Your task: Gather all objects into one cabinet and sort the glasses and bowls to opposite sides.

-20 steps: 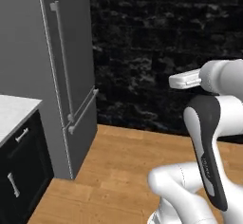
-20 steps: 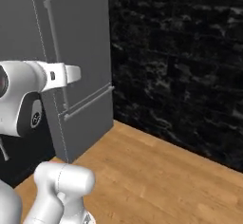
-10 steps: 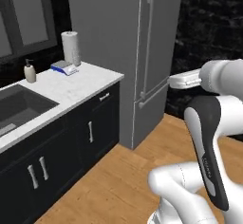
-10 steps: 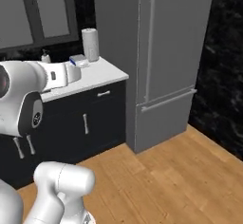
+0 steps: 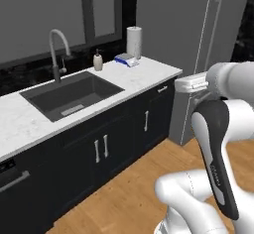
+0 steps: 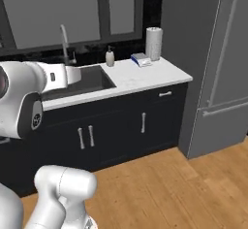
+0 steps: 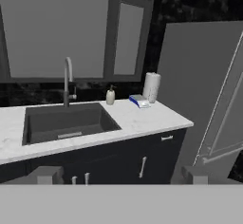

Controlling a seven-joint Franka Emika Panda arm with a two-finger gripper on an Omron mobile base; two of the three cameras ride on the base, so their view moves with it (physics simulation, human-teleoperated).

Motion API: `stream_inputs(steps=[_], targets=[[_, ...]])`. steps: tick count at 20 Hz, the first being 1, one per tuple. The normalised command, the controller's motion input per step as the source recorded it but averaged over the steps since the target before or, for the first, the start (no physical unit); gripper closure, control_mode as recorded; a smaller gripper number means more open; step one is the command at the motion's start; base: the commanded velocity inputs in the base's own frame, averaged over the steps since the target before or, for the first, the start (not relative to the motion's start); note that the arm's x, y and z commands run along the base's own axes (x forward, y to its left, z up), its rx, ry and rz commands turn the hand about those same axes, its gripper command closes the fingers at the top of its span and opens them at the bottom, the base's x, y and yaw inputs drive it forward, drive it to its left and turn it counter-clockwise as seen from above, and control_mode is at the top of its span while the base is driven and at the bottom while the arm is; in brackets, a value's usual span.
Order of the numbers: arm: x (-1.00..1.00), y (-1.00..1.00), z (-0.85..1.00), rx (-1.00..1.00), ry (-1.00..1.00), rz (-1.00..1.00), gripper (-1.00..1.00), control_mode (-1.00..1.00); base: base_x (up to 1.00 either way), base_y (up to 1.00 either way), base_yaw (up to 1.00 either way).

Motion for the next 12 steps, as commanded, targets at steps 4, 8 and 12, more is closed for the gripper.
stream_inputs(steps=[4, 8, 12], targets=[[0.00, 0.00, 0.00, 0.00, 0.00, 0.00, -1.00, 1.00, -0.57, 1.00, 0.36], [0.00, 0.00, 0.00, 0.00, 0.00, 0.00, -1.00, 1.00, -0.46, 1.00, 0.41], [0.00, 0.00, 0.00, 0.00, 0.00, 0.00, -1.00, 1.00, -0.16, 0.92, 0.30]])
